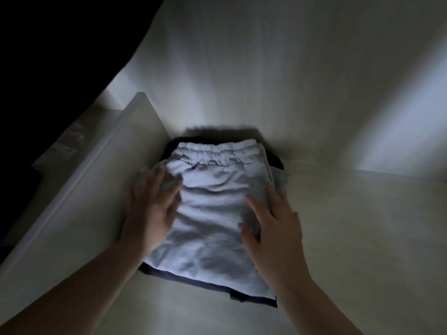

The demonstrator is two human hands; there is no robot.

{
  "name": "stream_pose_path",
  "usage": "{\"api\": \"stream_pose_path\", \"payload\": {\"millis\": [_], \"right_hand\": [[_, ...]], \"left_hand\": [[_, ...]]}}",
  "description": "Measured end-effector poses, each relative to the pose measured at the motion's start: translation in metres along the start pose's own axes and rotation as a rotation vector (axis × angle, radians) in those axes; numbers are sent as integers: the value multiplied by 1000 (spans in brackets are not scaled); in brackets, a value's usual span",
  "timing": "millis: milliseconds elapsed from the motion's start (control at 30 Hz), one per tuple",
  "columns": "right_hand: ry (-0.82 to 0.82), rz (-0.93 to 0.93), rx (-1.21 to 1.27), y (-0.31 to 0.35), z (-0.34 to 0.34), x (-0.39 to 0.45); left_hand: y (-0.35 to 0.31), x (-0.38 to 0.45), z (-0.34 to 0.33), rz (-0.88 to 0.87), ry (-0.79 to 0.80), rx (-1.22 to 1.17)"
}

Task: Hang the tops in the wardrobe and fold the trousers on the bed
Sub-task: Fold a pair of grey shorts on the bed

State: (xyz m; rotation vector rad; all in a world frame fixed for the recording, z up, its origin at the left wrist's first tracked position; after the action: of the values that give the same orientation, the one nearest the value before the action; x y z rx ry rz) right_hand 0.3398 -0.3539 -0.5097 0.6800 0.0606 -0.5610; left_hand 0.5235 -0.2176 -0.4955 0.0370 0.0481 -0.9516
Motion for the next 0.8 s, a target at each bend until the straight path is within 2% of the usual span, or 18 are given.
{"api": "stream_pose_path", "payload": {"millis": [100,167,233,333,567,700,800], "right_hand": [[-178,150,-217,34,8,3],[-175,261,-313,61,-3,21],[-95,294,-378,71,-18,45],[8,226,-429,42,-33,76],[-131,155,-440,9,-29,103],[-108,150,-459,6,-33,105],[0,135,-469,4,-32,114]], "left_hand": [[-41,0,4,-224,-153,8],[-52,12,-5,-233,-113,38],[-51,27,-19,-163,-26,114],[-37,44,-31,-108,60,136],[-4,65,-54,40,111,67],[14,58,-64,212,179,-4],[14,45,-67,290,247,-66]]}}
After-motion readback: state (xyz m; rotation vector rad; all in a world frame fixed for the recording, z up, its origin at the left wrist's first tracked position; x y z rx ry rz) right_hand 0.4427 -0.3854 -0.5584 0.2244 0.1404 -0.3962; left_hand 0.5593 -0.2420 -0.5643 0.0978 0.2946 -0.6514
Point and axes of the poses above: each hand's wrist, its own x-axis towards the middle knuckle, its own z-axis out of the back of the hand, y = z × x, the point moved 7 cm from there along x, towards the middle knuckle, and after that the axes turned 15 degrees about y, right-handed, at the moved point
